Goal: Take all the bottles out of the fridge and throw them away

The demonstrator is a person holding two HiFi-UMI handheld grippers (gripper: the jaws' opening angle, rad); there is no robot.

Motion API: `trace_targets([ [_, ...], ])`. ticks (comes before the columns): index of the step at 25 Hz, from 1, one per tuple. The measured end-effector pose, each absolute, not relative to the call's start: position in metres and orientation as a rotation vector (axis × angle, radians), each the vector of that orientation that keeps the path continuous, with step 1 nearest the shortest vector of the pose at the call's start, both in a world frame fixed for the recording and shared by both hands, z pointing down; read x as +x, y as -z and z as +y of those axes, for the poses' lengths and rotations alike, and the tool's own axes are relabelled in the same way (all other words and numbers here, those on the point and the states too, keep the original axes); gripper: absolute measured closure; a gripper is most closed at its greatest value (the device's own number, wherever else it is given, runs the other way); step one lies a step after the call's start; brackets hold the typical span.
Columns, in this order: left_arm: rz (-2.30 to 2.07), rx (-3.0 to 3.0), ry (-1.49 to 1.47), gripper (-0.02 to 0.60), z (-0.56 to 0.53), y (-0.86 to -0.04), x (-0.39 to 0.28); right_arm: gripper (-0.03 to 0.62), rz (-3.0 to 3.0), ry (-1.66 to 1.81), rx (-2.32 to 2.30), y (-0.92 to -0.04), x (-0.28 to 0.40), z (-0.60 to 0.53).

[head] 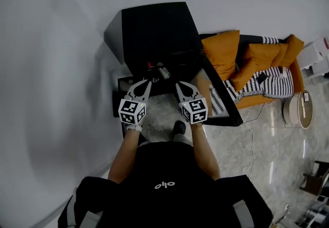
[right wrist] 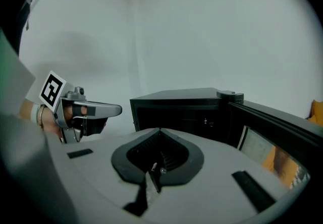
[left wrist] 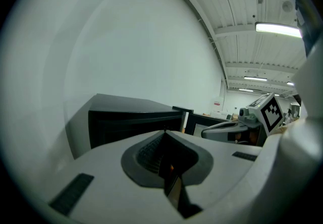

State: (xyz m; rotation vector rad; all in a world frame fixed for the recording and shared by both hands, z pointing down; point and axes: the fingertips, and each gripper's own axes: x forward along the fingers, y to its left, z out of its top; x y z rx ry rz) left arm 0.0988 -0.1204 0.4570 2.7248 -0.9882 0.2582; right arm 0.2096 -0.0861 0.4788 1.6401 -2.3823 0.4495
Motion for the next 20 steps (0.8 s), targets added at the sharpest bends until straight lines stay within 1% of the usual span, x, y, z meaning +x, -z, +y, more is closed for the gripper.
trace_targets([
  [20,-0.978,2.652,-0.315,0.575,-0.091,-0.492,0.078,0.585,-2.353,-0.553,1.536,-0.528,0.182,-0.06],
])
